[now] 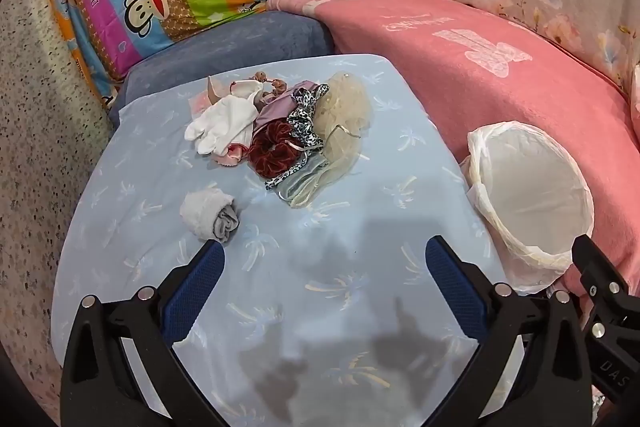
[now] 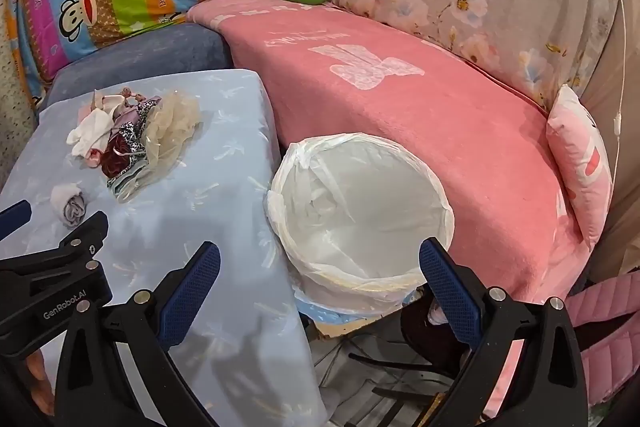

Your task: Organize soft objects

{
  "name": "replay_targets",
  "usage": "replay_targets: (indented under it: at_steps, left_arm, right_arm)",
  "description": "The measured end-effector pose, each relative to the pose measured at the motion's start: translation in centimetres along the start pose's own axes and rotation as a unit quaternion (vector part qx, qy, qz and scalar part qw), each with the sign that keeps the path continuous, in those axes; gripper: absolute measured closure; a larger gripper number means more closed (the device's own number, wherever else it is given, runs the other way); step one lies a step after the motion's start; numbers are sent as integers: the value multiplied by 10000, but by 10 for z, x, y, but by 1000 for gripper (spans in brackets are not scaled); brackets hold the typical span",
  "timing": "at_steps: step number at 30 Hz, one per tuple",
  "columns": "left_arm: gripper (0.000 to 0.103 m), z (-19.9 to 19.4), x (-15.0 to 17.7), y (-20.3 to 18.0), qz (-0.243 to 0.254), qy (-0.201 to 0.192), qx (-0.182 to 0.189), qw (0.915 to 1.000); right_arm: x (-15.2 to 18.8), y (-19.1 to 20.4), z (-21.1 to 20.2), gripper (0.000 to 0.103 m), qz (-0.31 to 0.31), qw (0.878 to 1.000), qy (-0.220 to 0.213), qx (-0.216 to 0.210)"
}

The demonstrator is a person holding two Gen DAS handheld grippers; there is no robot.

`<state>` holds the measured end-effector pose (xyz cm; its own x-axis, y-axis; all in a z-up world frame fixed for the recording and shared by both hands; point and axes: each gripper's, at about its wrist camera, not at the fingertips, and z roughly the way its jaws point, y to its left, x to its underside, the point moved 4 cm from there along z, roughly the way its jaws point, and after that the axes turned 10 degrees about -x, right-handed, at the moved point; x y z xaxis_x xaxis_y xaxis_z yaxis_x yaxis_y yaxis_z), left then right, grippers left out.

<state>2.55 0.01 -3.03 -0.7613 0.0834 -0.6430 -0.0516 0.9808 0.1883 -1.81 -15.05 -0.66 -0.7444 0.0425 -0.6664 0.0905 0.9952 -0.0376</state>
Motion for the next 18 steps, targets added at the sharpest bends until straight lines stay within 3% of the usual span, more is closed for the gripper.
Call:
replay_targets:
  at_steps: [18]
  left_arm:
    - [7,-12,-7,-7,-29,-12,60,10000]
  right_arm:
    - [-7,-8,-12,7,-115,9999,-49,109]
